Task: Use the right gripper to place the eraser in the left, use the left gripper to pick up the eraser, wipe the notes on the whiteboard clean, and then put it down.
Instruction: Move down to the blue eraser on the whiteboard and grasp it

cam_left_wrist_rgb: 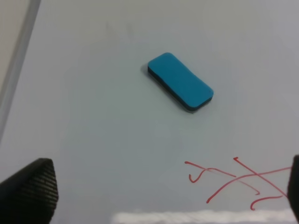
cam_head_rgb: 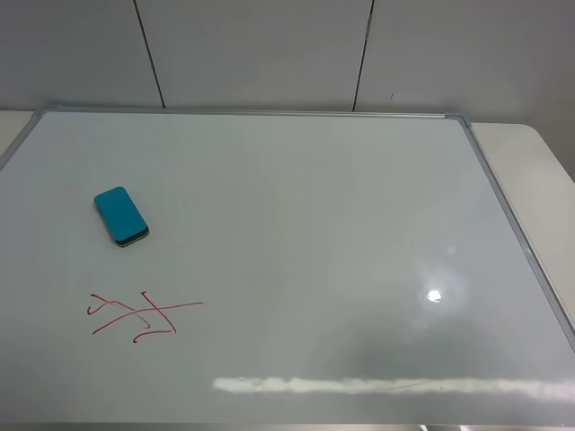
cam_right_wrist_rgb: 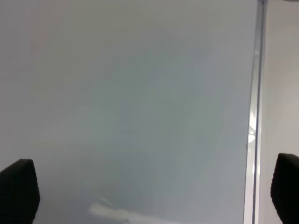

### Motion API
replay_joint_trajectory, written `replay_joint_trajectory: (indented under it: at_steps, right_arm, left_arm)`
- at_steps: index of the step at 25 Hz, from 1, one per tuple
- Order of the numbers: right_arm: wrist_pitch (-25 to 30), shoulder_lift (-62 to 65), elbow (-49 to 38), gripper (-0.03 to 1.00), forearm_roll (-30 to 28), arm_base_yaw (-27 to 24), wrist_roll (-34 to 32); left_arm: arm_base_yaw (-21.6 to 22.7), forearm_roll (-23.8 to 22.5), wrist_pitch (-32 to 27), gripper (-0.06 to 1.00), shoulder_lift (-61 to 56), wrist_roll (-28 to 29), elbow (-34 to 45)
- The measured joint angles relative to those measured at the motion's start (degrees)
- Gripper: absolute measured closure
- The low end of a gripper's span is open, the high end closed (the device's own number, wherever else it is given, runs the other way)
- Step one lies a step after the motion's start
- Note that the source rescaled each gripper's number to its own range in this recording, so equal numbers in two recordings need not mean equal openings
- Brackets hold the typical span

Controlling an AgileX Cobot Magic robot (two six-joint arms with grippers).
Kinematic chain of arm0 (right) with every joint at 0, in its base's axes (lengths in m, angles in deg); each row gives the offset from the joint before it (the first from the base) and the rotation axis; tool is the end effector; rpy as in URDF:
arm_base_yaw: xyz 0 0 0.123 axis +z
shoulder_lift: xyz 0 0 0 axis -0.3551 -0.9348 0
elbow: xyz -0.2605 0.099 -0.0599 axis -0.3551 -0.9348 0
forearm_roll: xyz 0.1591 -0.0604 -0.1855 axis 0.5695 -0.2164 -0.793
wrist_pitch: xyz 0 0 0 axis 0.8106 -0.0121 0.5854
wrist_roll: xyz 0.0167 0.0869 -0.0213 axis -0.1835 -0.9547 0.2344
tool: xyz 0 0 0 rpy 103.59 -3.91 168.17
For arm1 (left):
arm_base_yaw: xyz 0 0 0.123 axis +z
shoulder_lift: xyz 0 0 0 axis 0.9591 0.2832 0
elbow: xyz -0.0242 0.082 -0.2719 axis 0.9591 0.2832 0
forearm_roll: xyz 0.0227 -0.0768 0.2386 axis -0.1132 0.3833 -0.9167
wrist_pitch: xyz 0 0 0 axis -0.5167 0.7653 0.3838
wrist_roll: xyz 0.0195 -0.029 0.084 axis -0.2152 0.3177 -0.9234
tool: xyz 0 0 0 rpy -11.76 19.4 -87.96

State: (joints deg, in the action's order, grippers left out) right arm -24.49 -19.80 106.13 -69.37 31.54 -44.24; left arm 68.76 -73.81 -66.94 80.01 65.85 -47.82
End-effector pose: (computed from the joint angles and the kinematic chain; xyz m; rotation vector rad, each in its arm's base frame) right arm -0.0065 0.0053 0.2781 -0.2779 2.0214 0.1614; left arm -0.0058 0.0006 0.2797 -0.0183 2.0217 -0.1175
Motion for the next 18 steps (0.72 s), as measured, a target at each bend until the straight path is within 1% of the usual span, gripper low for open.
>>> replay_joint_trajectory:
  at_steps: [3, 7, 9, 18]
  right_arm:
    - [0.0, 0.0, 0.0, -0.03, 0.0, -3.7, 0.0]
    - [0.0, 0.0, 0.0, -0.03, 0.0, -10.1, 0.0]
    - [0.0, 0.0, 0.0, -0.03, 0.0, -11.8, 0.0]
    - [0.0, 0.0, 0.0, -0.03, -0.9, -12.4, 0.0]
  left_arm:
    - [0.0, 0.0, 0.0, -0.06, 0.0, 0.0, 0.0]
    - [0.0, 0.0, 0.0, -0.06, 0.0, 0.0, 0.0]
    - [0.0, 0.0, 0.0, -0.06, 0.0, 0.0, 0.0]
    - [0.0, 0.0, 0.0, -0.06, 0.0, 0.0, 0.0]
